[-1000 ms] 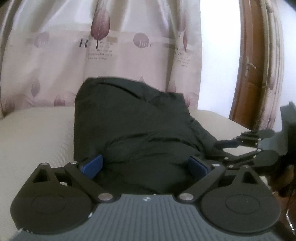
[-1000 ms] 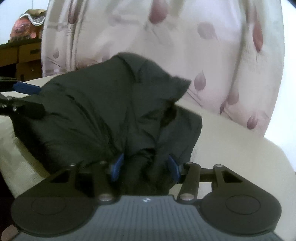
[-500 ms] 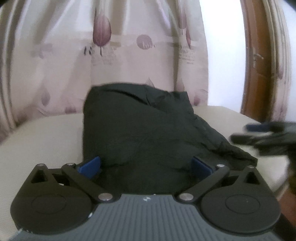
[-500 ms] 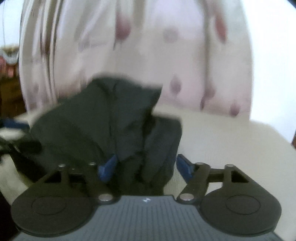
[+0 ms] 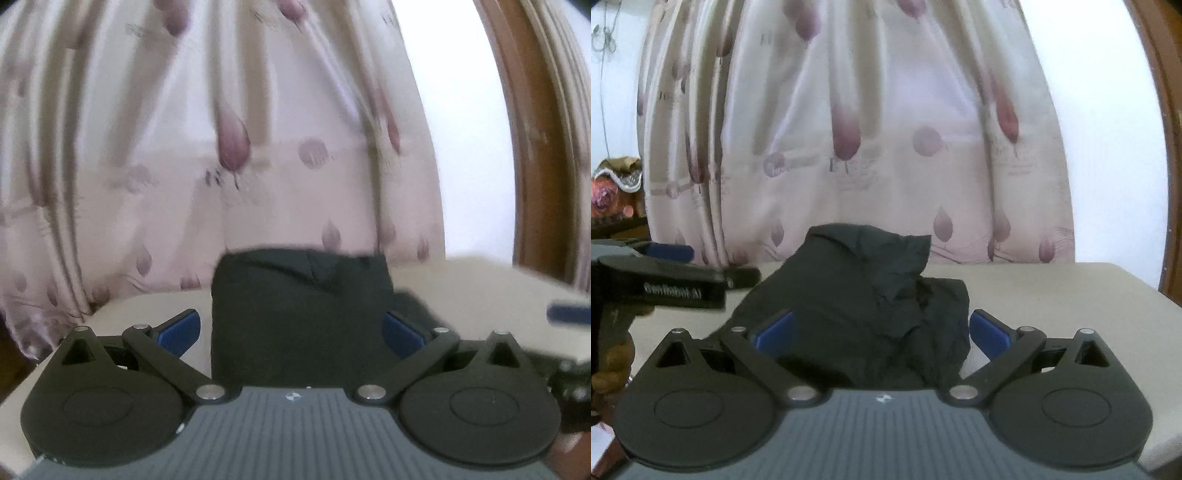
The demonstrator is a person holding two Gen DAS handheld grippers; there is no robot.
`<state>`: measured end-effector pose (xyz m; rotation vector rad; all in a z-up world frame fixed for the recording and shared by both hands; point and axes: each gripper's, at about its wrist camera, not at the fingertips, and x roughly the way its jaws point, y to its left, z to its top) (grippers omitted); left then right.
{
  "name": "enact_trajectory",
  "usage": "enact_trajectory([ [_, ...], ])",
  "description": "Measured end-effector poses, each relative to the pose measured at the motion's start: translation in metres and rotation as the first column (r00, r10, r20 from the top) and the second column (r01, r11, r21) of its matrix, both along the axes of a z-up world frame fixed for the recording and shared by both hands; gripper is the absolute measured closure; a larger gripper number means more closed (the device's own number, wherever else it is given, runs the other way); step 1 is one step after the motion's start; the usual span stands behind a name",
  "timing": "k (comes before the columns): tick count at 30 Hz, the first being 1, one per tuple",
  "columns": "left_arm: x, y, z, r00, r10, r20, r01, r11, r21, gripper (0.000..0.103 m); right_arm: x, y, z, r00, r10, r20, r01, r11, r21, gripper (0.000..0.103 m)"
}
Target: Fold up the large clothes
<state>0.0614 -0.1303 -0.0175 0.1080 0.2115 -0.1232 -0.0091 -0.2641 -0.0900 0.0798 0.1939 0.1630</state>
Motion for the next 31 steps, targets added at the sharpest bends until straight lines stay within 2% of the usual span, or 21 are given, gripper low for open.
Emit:
enact_trajectory([
  [6,-0.006,0.014,0.023,0.999,-0.021,-0.047,0.014,0.991,-0.135,0.0,-0.014,-0.01,0.009,1.0,-0.014,0.004,0.014,0.998,0.058,0.001],
  [8,-0.007,0.017,0.027,0.998,-0.023,-0.054,0.014,0.988,-0.155,0.0,-0.017,-0.011,0.011,1.0,-0.014,0.013,0.013,0.998,0.06,0.001],
  [11,-0.004,0.016,0.03,0.995,-0.017,-0.096,0.003,0.99,-0.143,0.0,-0.02,-0.009,0.013,1.0,-0.013,0.017,0.012,0.998,0.056,0.001],
  [19,-0.004,0.02,0.022,0.992,0.001,-0.125,-0.02,0.988,-0.151,0.0,-0.021,-0.003,0.016,1.0,0.013,0.016,-0.013,0.999,0.038,0.001],
  [23,-0.005,0.021,0.016,0.993,0.043,-0.108,-0.058,0.989,-0.135,0.0,-0.022,0.001,0.016,1.0,0.019,0.011,-0.019,0.999,0.032,0.0],
  [26,-0.002,0.023,0.013,0.99,0.051,-0.128,-0.07,0.987,-0.147,0.0,-0.022,0.003,0.017,1.0,0.019,0.013,-0.019,1.0,0.019,0.0],
  [31,0.002,0.023,0.01,0.988,0.073,-0.138,-0.09,0.988,-0.123,0.0,-0.023,0.012,0.018,1.0,0.007,0.012,-0.006,1.0,-0.019,0.0],
])
